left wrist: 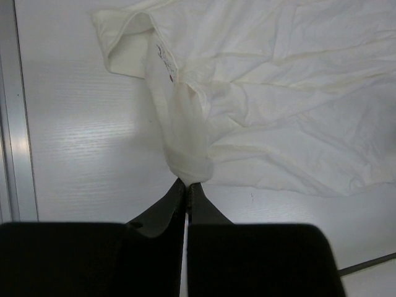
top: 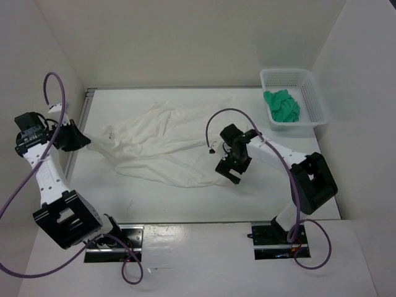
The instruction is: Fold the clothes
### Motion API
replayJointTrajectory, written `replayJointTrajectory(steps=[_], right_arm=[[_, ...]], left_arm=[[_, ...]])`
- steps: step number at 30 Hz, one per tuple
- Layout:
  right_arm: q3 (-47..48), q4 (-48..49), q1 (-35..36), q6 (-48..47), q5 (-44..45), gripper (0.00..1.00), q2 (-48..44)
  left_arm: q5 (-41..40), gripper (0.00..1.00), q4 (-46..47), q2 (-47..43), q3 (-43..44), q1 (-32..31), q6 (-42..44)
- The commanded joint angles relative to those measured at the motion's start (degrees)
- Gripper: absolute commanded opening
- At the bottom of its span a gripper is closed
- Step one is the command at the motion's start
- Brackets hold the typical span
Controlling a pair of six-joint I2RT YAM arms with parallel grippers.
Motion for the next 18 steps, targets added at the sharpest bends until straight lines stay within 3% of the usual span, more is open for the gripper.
replayJointTrajectory(steps=[1, 11, 18], right_arm=[[-1.55, 3.87, 1.14, -0.82, 2.79, 0.99, 1.85], [-2.16, 7.12, 6.15, -0.3, 1.65, 0.99, 6.59], [-2.17, 8.88, 6.86, -0.29, 1.65, 0.84, 10.38]], left_arm=[[-1.15, 0.0, 0.17, -1.27, -1.6, -0.14, -2.57], [-4.83, 0.0, 3.32, -3.11, -4.78, -1.28, -3.63], [-6.86, 0.0, 4.38, -3.64, -5.3, -3.92, -4.16]])
